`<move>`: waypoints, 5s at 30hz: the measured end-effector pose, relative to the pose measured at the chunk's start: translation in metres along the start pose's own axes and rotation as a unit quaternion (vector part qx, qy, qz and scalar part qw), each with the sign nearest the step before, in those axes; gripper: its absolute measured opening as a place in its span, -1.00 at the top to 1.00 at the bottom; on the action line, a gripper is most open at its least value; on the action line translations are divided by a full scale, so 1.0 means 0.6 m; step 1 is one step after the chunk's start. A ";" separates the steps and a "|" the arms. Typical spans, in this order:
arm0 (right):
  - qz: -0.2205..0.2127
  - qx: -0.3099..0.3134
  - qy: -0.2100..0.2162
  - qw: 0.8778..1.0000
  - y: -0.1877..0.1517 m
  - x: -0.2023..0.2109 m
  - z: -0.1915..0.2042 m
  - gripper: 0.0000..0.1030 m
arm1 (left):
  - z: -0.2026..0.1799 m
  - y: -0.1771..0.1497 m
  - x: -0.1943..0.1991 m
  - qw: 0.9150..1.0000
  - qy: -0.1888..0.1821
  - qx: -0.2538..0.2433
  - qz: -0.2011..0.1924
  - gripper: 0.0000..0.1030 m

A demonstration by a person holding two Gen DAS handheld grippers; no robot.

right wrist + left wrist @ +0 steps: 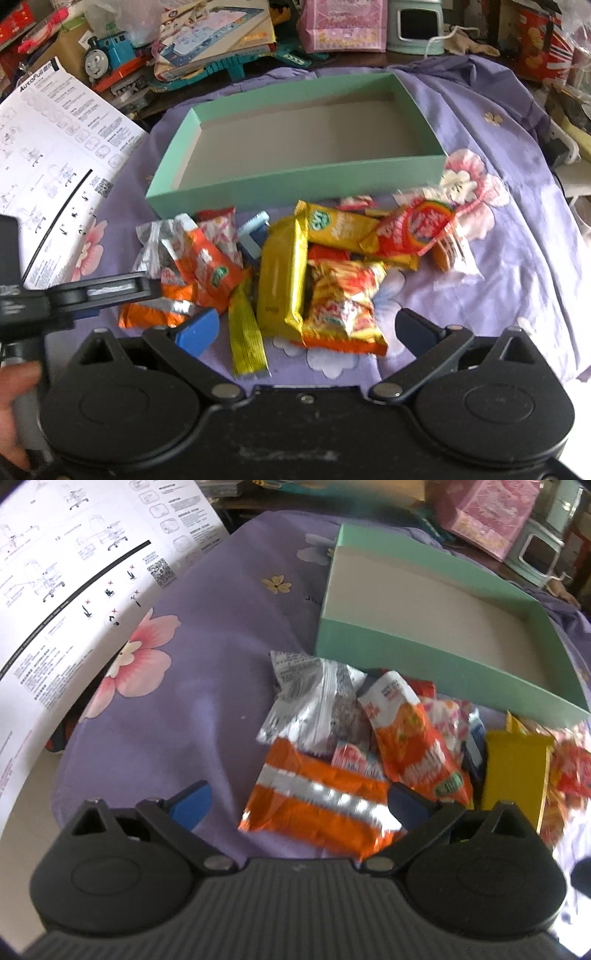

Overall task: Organize snacks
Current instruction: 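Grasp the orange-and-silver bar with the left tool while the right tool grasps the orange pouch, then carry both snacks into the green tray and open both tools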

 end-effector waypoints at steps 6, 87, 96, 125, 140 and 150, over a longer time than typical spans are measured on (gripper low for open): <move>-0.020 0.010 0.036 0.999 0.031 -0.022 0.037 -1.00 | -0.010 -0.012 -0.017 1.000 0.003 -0.025 -0.011 -1.00; 0.024 -0.014 0.142 0.989 0.134 -0.112 0.093 0.62 | 0.020 0.091 0.062 0.989 -0.126 -0.019 -0.077 0.18; 0.025 -0.018 0.142 0.989 0.143 -0.120 0.073 0.69 | 0.035 0.073 0.035 0.993 -0.103 -0.037 -0.051 0.16; 0.019 0.044 0.063 0.997 0.065 -0.174 0.091 0.65 | 0.059 -0.035 -0.014 0.990 -0.067 -0.124 -0.007 0.02; -0.010 -0.026 0.099 0.995 0.170 -0.127 0.049 0.65 | 0.030 0.116 0.068 0.987 -0.118 -0.061 -0.089 0.07; -0.014 -0.013 0.076 0.997 0.283 -0.207 0.034 0.65 | -0.107 0.289 -0.047 0.982 -0.120 -0.094 -0.114 0.07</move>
Point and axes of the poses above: each gripper's, at about its wrist camera, not at the fingertips, and x roughly against the way its jaws point, z to its left, y to its top, the point moved 7 cm from there along -x, roughly the way its jaws point, and after that the axes turned 10 degrees about -z, right-handed, at the moved point
